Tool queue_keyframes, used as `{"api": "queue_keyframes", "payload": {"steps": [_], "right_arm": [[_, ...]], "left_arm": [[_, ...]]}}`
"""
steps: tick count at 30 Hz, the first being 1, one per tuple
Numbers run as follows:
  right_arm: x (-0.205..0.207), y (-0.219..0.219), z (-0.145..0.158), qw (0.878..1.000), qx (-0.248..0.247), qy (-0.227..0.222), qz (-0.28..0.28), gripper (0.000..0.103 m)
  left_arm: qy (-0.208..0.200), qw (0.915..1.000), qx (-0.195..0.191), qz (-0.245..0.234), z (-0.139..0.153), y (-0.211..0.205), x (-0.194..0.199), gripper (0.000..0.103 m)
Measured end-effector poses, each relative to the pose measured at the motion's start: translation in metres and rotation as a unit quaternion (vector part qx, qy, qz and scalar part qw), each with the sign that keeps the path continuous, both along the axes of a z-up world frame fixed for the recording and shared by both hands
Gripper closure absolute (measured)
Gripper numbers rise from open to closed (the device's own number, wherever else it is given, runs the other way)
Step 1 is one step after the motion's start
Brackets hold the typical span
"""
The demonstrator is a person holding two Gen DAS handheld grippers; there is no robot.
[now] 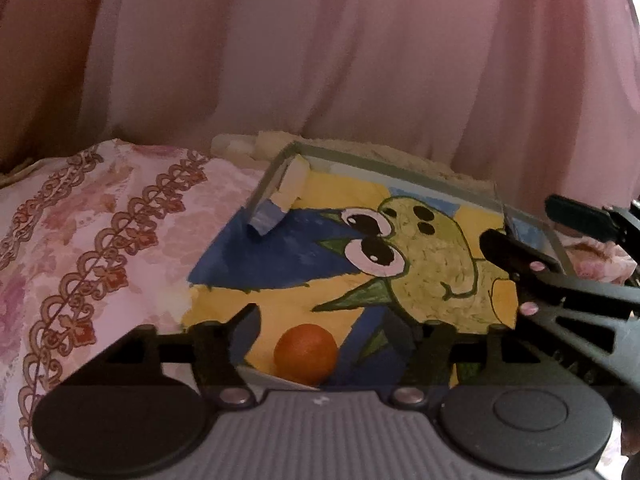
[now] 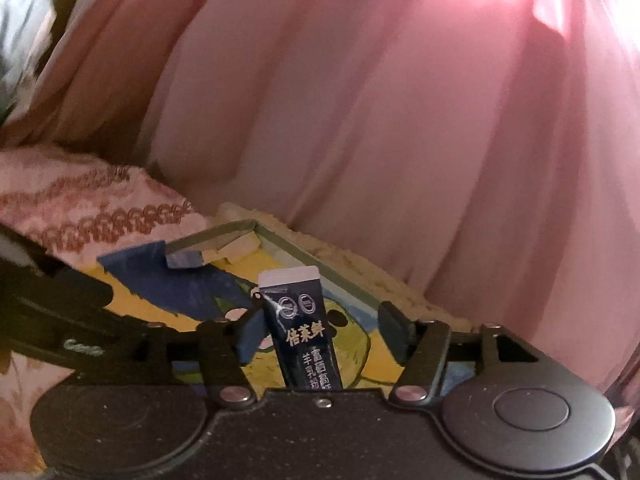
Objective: Organize snacks
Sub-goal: 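Lower the blue tube into the tray and open the right tool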
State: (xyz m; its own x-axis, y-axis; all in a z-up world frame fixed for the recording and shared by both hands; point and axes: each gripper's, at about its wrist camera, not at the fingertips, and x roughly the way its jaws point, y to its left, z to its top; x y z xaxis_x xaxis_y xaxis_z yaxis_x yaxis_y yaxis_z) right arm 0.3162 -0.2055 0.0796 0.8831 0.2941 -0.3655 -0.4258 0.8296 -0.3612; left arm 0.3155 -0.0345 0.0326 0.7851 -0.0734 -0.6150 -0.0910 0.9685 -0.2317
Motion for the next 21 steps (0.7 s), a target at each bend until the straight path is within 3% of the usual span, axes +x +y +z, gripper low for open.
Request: {"api": "queue_keyframes", "payload": {"steps": [13,21], "right_arm": [[0.014,-0.015,0.021,0.988,0.105,0.102,-0.044,0.019],[-0.01,-0.026,0.026,0.985,0.136,0.093,-0.049,0.011]], "left_arm": [[-0.031,0.9994,-0.009,0.01,0.012,0.022,-0.027,0.011],[-0.059,0.9979,0.004,0.027,0.021,0.036,-0.05,0.003]]}}
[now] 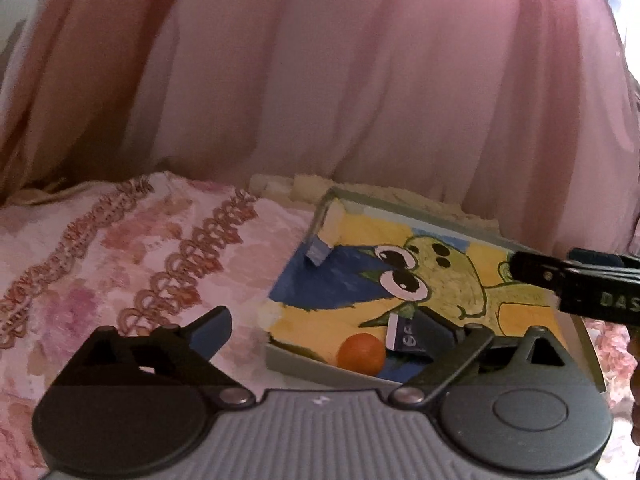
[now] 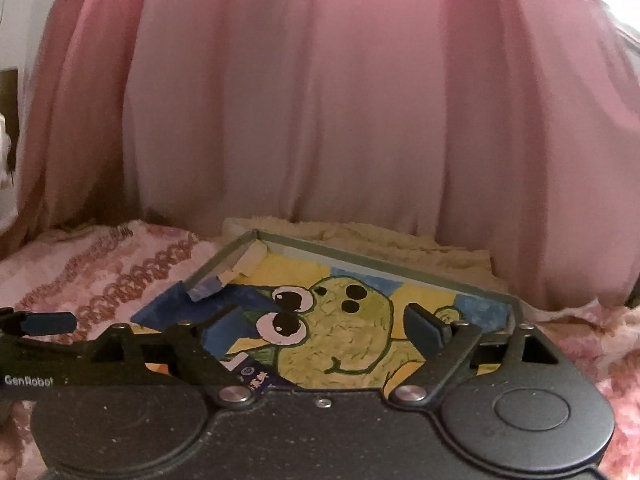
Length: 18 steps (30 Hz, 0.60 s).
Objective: Organize snacks
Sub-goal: 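Lower the blue tube into the tray and open the right tool, then move both tools from the tray back over the remaining snacks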
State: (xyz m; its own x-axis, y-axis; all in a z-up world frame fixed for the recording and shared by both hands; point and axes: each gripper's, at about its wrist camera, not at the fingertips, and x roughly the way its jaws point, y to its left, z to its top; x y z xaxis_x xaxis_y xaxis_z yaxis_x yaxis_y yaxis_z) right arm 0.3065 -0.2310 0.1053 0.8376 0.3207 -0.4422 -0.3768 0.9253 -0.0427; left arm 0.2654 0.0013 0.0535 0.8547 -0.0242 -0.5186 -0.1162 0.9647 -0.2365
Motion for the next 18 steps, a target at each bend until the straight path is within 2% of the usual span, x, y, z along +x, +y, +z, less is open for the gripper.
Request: {"api": "queue_keyframes", "payload": {"steps": [6,11,18], "right_arm": [[-0.049,-0.022,0.002,0.999,0.033,-0.035,-0.009,0.004],[-0.094,-0.044,0.003,0.997,0.054,-0.055,-0.022,0.001],[-0.158,-0.072,-0.001,0.994,0.068,-0.073,-0.044,0.001]], "left_arm": [[-0.033,0.9992,0.019,-0.01,0.012,-0.007,-0.026,0.001],[-0.052,0.9982,0.019,-0.022,0.02,-0.02,-0.053,0.001],[-0.047,0.998,0.02,-0.037,0.018,-0.036,-0.09,0.001]]}}
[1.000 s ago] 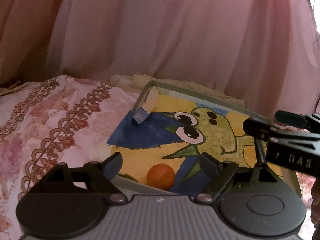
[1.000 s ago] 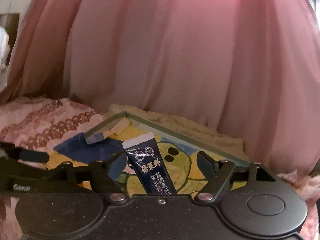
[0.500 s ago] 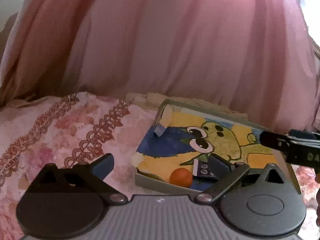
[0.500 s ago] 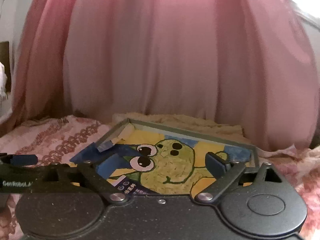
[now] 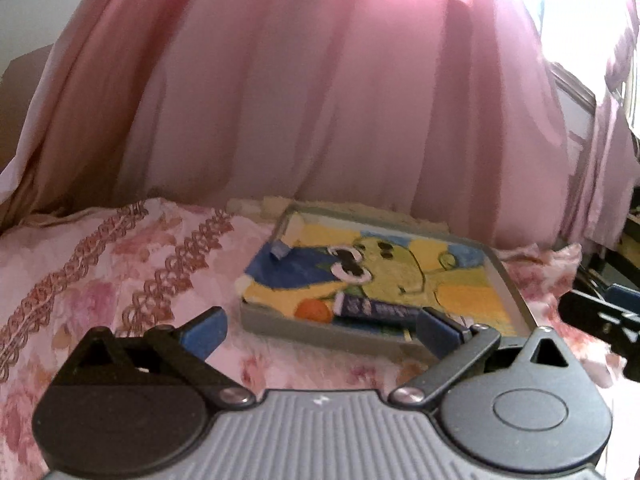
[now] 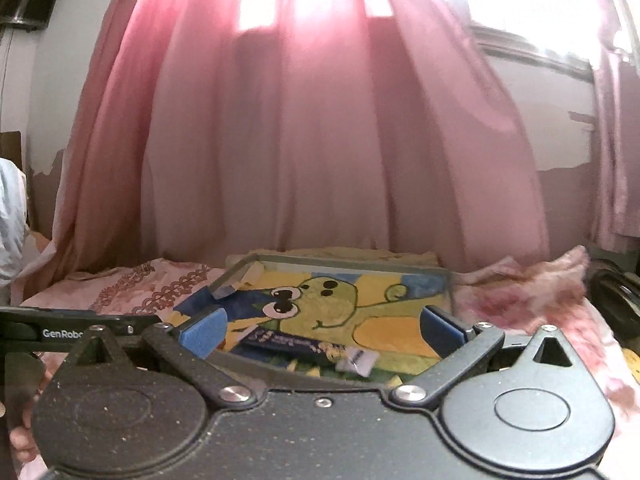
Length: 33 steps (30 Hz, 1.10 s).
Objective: Organize snacks
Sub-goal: 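Move both tools from the tray back over the remaining snacks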
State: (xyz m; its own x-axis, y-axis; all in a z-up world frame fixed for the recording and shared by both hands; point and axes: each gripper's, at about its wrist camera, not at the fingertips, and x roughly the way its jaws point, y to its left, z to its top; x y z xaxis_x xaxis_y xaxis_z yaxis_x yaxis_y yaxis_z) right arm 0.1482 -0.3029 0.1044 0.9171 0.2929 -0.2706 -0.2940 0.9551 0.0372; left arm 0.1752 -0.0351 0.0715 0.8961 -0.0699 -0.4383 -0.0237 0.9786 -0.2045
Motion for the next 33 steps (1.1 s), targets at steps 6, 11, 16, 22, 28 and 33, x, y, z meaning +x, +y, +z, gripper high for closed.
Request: {"api": "queue_keyframes", "payload": {"steps": [6,11,16,22,28,33], "right_arm": [[-0.05,-0.016,-0.013,1.0,-0.003,-0.008,-0.022,0.001],[-0.085,-0.02,-0.027,1.0,-0.018,-0.005,-0.025,0.001],[-0.113,-0.019,-0.043,0.999,-0.03,0.012,-0.028,0.001],[-0.132,-0.014,-0.061,0.997,-0.051,0.047,-0.031,0.001],[-0.138,-0.008,-0.08,0.992,-0.097,0.079,-0.022,0.001],[-0.136,-0.007,-0.098,0.985,-0.118,0.121,-0.024,0.001]], "left_arm": [[0.019,0.9997,0.012,-0.011,-0.008,-0.011,-0.032,0.001],[0.039,0.9987,0.019,-0.028,-0.017,-0.019,-0.055,0.001],[0.051,0.9971,0.036,-0.043,-0.025,-0.026,-0.074,0.001],[0.073,0.9953,0.043,-0.046,-0.039,-0.026,-0.087,0.001],[0.107,0.9918,0.051,-0.048,-0.059,-0.02,-0.099,0.001],[0.134,0.9884,0.049,-0.054,-0.073,-0.018,-0.106,0.001]]}}
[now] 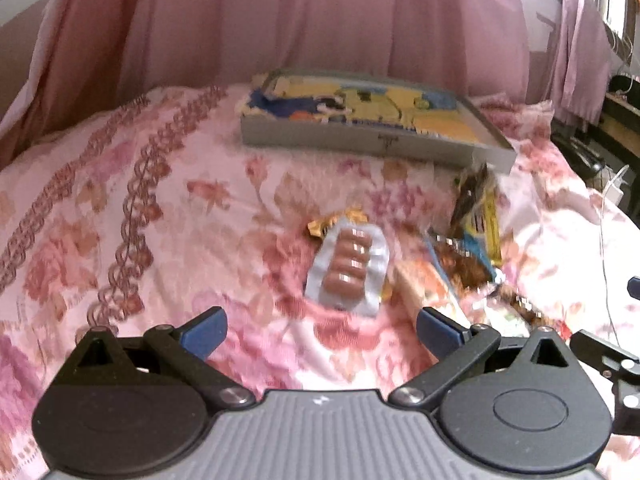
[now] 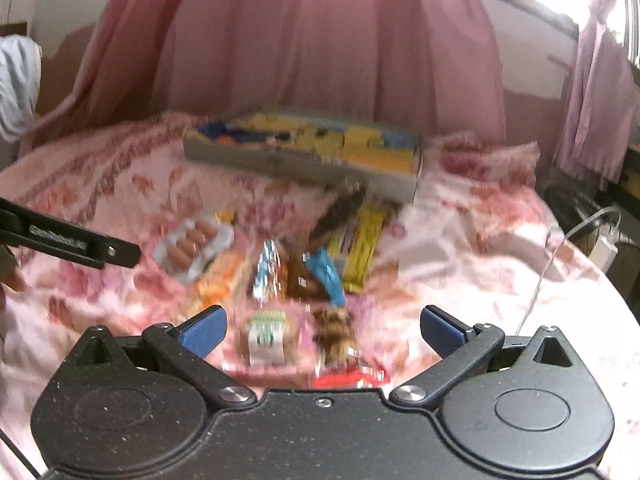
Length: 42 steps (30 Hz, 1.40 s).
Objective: Organize snacks
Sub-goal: 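Move both tools from the tray back over the remaining snacks, then grasp the orange wafer bar with the left tool while the right tool grasps the wrapped round cookie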
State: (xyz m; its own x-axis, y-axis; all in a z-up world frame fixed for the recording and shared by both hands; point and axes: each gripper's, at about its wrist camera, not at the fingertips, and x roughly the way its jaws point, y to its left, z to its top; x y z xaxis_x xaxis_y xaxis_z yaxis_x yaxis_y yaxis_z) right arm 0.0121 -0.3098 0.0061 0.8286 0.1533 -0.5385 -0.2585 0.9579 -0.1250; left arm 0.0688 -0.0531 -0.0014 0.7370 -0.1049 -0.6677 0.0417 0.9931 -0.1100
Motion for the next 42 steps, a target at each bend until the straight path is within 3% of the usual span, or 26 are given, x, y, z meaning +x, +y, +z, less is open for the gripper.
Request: {"api": "queue_keyframes", "payload": {"steps": [19,38,42], "right_arm": [[0.02,0.007,-0.025,0.997,-0.011,0.072,0.007,0.001],[0.03,0.02,-0.038,0.998,-0.019,0.048,0.042,0.001],[0.034,0.022,-0.041,0.998,-0.022,0.034,0.044,0.005]], "left_arm": [[0.053,0.9963,-0.014,-0.066,-0.016,-0.029,0.006,0.001],[0.096,0.9932,-0.021,-0.063,-0.023,-0.059,0.04,0.001],[0.101,0.9924,-0.022,-0.066,-0.026,-0.065,0.046,0.001]]}}
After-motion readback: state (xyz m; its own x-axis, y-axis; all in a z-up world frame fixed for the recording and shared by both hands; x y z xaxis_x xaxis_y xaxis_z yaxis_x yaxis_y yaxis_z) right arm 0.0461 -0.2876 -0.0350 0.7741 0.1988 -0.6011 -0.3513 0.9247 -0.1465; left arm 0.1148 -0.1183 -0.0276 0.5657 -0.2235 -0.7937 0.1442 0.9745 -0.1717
